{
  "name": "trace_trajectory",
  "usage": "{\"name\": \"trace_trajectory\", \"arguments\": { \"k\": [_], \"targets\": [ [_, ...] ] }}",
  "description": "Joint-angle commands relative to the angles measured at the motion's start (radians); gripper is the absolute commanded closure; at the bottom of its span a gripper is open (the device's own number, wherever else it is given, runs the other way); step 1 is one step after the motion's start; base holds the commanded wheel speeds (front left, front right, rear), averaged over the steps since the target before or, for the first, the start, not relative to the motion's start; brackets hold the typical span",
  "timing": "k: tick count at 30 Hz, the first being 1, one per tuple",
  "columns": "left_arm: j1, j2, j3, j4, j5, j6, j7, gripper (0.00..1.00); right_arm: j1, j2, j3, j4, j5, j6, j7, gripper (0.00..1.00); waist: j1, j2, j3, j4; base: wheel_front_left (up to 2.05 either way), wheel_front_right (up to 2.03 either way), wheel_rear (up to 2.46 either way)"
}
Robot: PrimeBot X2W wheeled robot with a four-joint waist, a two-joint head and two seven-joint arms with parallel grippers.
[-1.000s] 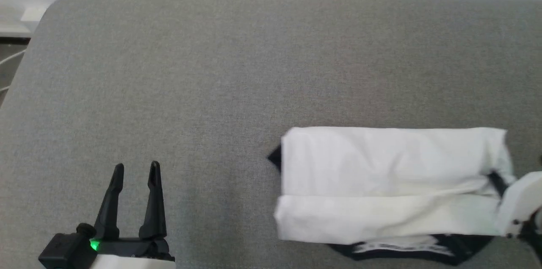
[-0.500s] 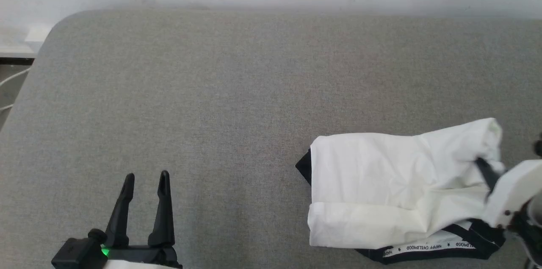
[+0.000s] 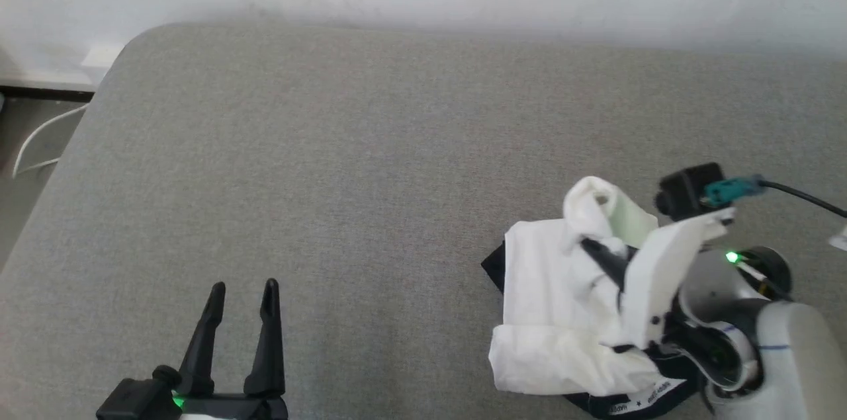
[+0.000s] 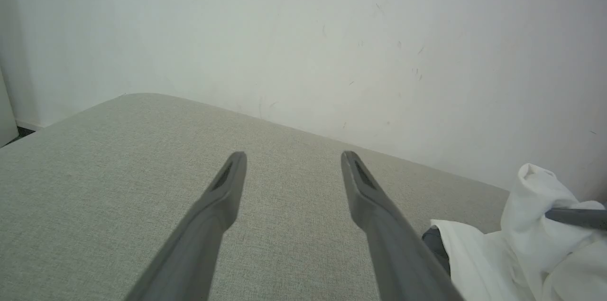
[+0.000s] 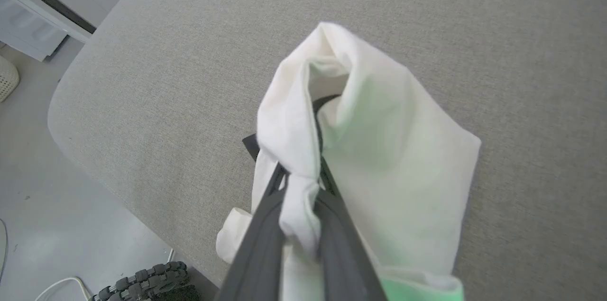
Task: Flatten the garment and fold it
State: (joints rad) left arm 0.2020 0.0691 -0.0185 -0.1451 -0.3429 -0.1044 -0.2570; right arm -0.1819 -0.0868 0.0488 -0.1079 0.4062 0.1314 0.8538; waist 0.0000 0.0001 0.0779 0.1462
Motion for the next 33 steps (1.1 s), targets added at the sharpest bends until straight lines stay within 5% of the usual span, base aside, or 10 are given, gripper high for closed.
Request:
{"name": "trace_trajectory", "arguments": {
  "k": [1, 21, 22, 23, 24, 33],
  "targets": [
    [-0.004, -0.004, -0.005, 0.005, -0.004, -0.004, -0.005, 0.0, -0.031, 0.008, 0.031, 0.021, -0.004, -0.001, 0.003, 1.0, 0.0, -0.0001, 0.009, 0.016, 0.0, 0.0, 0.0],
    [-0.049, -0.008, -0.028, 0.029, 0.003, -0.008, -0.005, 0.0, -0.154, 0.036, 0.144, 0.471, -0.067, -0.001, -0.122, 1.0, 0.0, -0.0001, 0.044, 0.077, 0.0, 0.0, 0.0],
    [-0.051, -0.008, -0.03, 0.03, 0.003, -0.008, -0.005, 0.0, -0.162, 0.036, 0.14, 0.493, -0.069, -0.001, -0.137, 0.7, 0.0, -0.0001, 0.045, 0.078, 0.0, 0.0, 0.0],
    [-0.053, -0.008, -0.032, 0.032, 0.002, -0.008, -0.005, 0.0, -0.171, 0.036, 0.138, 0.513, -0.068, -0.001, -0.152, 0.51, 0.0, -0.0001, 0.047, 0.079, 0.0, 0.0, 0.0],
    [-0.055, -0.008, -0.033, 0.034, 0.002, -0.009, -0.005, 0.0, -0.182, 0.036, 0.138, 0.528, -0.063, -0.001, -0.166, 0.0, 0.0, -0.0001, 0.046, 0.079, 0.0, 0.0, 0.0],
    [-0.037, -0.003, -0.029, 0.034, 0.002, 0.001, -0.005, 0.0, -0.247, 0.036, 0.161, 0.409, 0.043, -0.001, -0.162, 0.0, 0.0, -0.0001, 0.029, 0.038, 0.0, 0.0, 0.0]
  ]
}}
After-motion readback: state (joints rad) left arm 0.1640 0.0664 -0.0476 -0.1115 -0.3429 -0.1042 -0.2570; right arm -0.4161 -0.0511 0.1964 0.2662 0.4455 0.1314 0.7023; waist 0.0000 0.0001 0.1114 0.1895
